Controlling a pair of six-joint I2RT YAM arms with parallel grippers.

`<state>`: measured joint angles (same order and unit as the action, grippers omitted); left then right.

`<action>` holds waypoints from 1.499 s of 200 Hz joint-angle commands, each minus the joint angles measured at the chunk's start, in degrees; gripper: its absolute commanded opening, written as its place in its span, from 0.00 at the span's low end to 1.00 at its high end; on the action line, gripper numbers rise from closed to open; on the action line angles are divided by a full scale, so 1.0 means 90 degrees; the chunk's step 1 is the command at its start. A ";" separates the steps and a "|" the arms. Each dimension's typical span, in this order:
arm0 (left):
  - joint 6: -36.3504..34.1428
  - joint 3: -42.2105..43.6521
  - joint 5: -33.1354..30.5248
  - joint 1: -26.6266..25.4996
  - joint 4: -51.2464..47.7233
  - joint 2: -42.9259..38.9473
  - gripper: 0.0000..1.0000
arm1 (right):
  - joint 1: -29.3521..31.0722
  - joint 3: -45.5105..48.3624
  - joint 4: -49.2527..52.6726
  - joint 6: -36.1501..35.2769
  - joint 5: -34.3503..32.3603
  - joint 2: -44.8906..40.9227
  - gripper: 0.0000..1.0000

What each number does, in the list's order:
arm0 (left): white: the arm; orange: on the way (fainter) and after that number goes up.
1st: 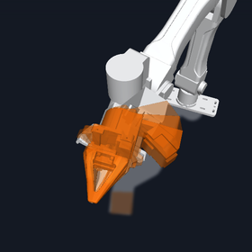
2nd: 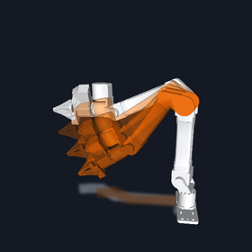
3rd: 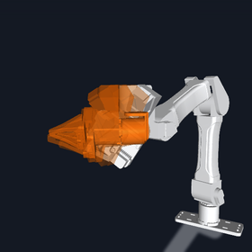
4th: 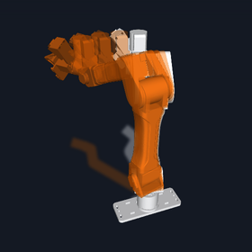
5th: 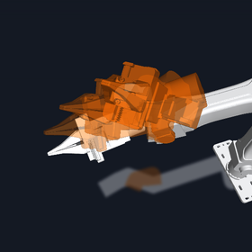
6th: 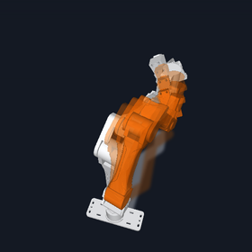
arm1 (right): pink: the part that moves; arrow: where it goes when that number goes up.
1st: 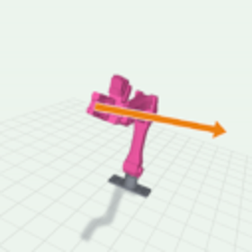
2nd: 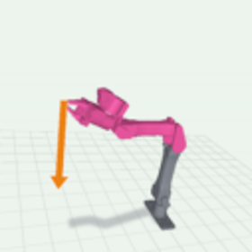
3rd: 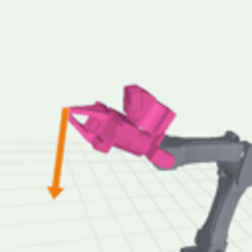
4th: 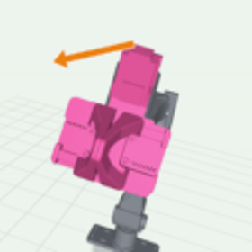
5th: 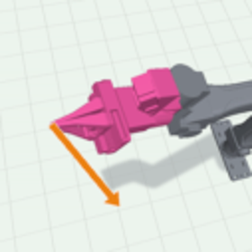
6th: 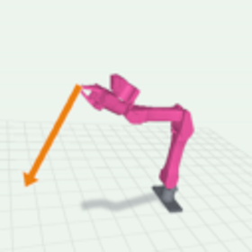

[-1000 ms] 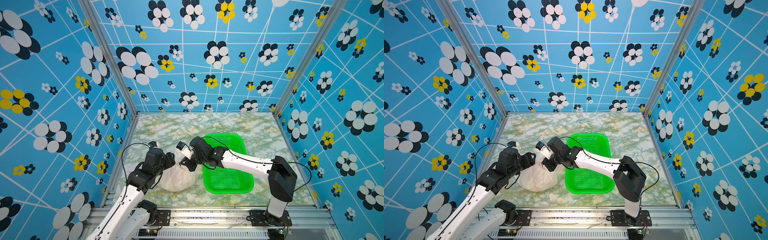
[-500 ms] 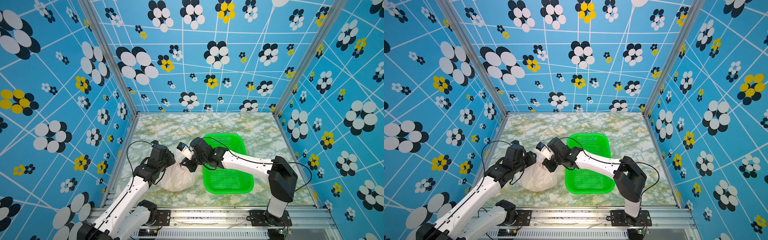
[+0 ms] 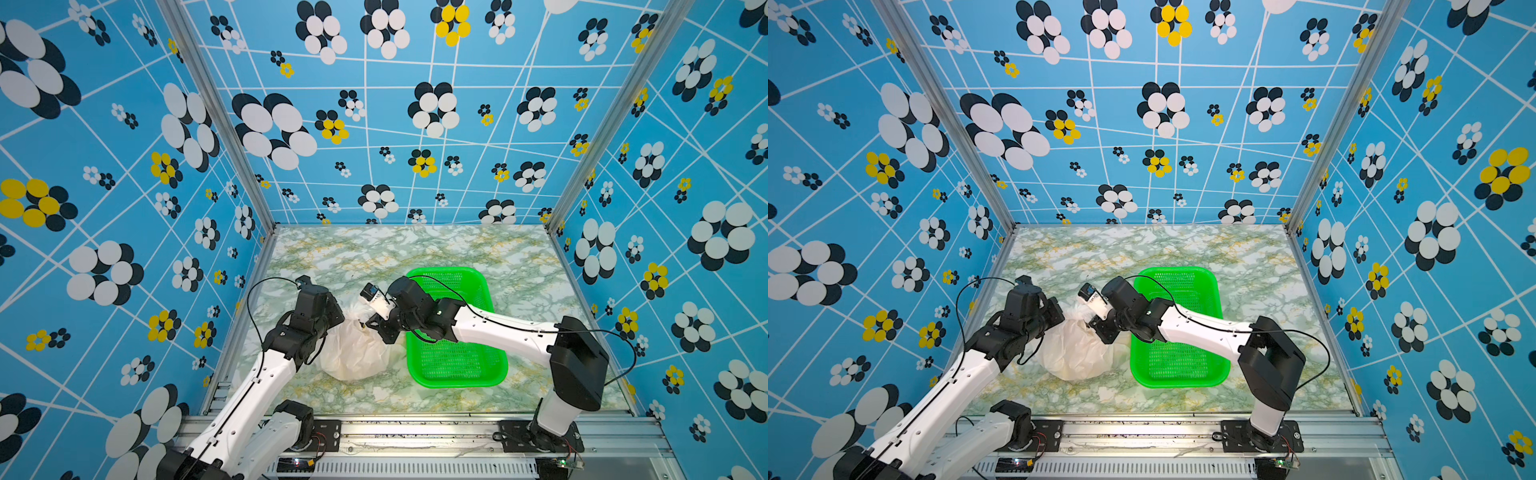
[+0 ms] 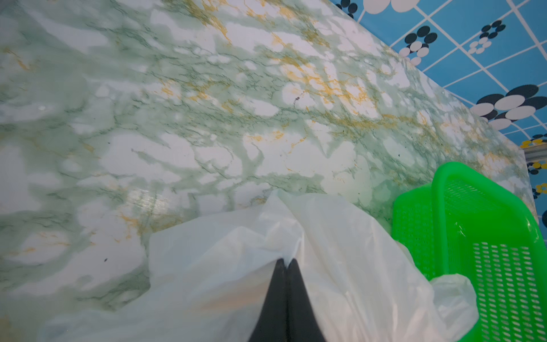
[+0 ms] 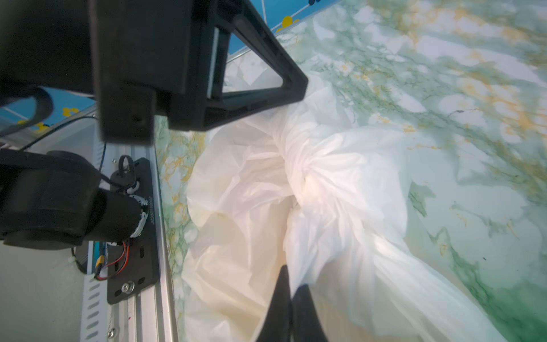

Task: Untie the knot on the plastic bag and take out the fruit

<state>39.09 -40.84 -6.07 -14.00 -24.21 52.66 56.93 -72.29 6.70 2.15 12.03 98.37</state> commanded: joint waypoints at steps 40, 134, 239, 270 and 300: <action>-0.0307 -0.0444 0.0644 0.1285 0.0115 -0.0168 0.00 | -0.0429 0.0743 -0.0930 0.0656 -0.1315 -0.0515 0.00; -0.0395 -0.0320 0.0178 0.1575 -0.0263 -0.0911 0.00 | -0.0752 0.1524 -0.1734 0.1074 -0.2210 -0.1037 0.00; -0.0366 0.0260 -0.0174 0.1574 0.0040 -0.1465 0.00 | -0.0749 0.2749 -0.2499 0.0721 -0.2285 -0.1934 0.02; -0.0382 0.0302 0.0260 0.1557 0.0227 -0.1409 0.00 | -0.0707 0.2544 -0.2282 0.0380 -0.1932 -0.1885 0.39; -0.0382 0.0456 0.0537 0.1472 0.0386 -0.1591 0.47 | -0.0387 0.2008 -0.1638 -0.0356 -0.2045 -0.1832 0.80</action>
<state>36.27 -38.35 -3.46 -0.71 -23.24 39.99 51.31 -49.32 -12.78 5.23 -6.37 82.54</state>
